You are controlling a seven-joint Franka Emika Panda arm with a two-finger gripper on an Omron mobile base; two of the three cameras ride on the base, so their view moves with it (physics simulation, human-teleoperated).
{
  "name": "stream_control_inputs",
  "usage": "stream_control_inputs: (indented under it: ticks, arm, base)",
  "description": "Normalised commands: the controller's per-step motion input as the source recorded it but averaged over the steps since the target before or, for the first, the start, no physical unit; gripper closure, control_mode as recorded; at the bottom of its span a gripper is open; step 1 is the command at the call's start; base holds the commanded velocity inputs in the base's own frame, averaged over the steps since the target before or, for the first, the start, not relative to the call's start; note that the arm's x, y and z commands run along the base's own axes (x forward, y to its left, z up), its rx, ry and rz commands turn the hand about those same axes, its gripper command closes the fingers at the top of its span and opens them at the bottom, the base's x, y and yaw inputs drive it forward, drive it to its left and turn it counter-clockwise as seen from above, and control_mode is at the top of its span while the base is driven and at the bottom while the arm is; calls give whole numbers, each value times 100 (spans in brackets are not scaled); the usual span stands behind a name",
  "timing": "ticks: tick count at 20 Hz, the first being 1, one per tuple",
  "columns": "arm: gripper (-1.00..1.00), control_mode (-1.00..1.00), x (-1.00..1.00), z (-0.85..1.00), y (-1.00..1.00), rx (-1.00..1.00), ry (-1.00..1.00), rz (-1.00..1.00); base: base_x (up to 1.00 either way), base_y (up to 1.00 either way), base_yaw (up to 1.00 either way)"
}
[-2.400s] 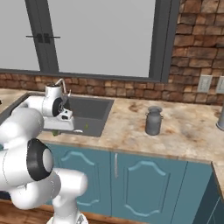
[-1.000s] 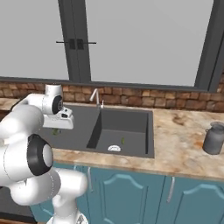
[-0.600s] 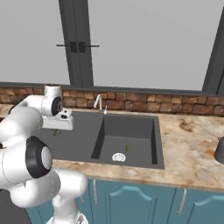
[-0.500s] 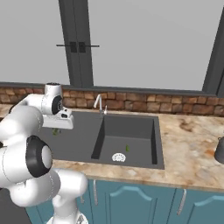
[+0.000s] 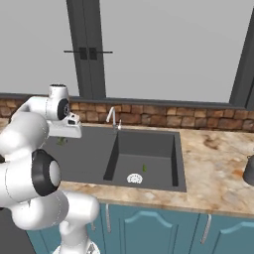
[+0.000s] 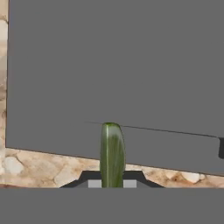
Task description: Pick up all produce items and place them in the sink. Turn on the sink faucet to wash them. Then turn the sink off and put them in the tray.
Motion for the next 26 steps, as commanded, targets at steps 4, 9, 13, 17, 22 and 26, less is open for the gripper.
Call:
stream_control_inputs:
  ticks: [4,9,13,17,22,26]
  arm:
    - [100,-100,-14,18,61,0,0,11]
    - [100,-100,-2,16,70,0,0,11]
    - [100,-100,-5,14,71,0,0,12]
    - [100,-100,-34,0,73,0,0,14]
    - [100,-100,-30,0,80,0,0,15]
    - [100,-100,-13,0,72,0,0,14]
  base:
    - [0,0,0]
    - [0,0,0]
    - [0,0,0]
    - [0,0,0]
    - [0,0,0]
    - [0,0,0]
